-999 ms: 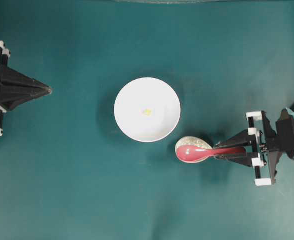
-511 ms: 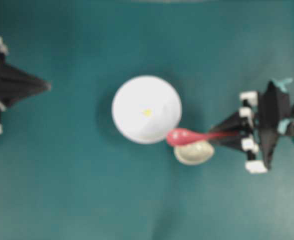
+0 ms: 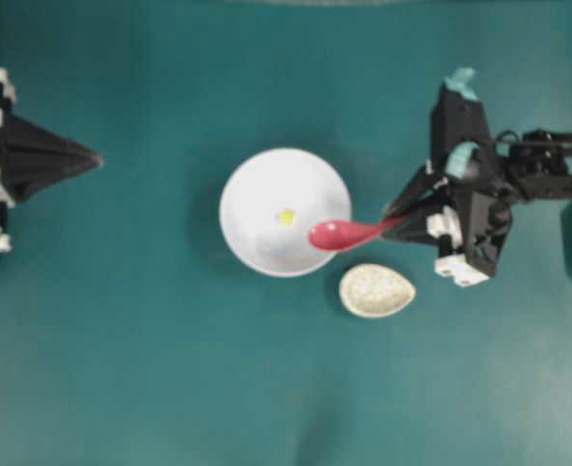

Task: Scoop the yellow hexagonal prism block from the bowl with a spoon using the right arm.
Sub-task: 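Lower the spoon bowl into the white bowl beside the yellow block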

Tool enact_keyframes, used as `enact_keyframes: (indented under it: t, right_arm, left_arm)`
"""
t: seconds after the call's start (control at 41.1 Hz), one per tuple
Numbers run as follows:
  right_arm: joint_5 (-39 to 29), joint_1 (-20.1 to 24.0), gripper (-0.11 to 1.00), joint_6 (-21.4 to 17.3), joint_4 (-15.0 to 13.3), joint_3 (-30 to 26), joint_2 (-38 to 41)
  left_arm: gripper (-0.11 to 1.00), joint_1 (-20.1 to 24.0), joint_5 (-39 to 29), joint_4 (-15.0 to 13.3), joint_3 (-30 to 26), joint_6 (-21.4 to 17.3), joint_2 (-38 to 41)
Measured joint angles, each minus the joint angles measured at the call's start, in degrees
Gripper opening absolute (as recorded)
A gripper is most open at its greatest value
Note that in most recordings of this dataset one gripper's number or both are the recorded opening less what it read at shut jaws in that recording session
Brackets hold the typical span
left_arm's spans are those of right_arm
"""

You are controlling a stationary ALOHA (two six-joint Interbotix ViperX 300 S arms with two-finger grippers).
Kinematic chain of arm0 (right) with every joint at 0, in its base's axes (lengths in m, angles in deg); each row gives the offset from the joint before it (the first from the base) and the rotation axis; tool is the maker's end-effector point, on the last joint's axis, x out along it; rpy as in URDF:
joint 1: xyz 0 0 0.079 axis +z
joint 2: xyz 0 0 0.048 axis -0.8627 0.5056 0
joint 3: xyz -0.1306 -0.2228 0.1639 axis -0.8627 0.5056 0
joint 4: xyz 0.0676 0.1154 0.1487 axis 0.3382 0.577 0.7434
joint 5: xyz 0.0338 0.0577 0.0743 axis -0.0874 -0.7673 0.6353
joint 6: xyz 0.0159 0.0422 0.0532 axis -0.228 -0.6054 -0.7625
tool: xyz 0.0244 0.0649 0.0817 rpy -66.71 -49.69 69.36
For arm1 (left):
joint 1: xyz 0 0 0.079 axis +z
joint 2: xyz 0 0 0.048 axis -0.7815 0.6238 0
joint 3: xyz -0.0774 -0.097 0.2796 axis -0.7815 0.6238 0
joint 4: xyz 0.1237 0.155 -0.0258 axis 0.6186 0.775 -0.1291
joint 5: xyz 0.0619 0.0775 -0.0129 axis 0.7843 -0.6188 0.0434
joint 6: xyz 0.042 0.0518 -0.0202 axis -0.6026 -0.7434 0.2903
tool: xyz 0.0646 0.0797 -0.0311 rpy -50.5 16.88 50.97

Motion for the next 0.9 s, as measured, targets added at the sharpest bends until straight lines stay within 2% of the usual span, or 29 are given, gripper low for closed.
enact_keyframes:
  t: [0.292,0.487,0.804,0.901]
  right_arm:
    - [-11.8,-4.0,0.23,-0.4,-3.1,-7.7,5.9]
    - [-17.4,-4.7,0.23,-0.6,-6.2,-13.2,11.2]
    - [-26.6,-4.7,0.22,-6.9,-14.2,-21.2,17.6]
    - [-27.9,-4.7,0.23,-7.9,-15.5,-22.1,18.4]
  left_arm:
    - [-0.01,0.0,-0.2,0.0,0.0,-0.1,0.1]
    - [-0.01,0.0,-0.2,0.0,0.1,-0.1,0.1]
    - [-0.01,0.0,-0.2,0.0,0.0,-0.1,0.0]
    - [-0.01,0.0,-0.2,0.0,0.0,0.0,0.1]
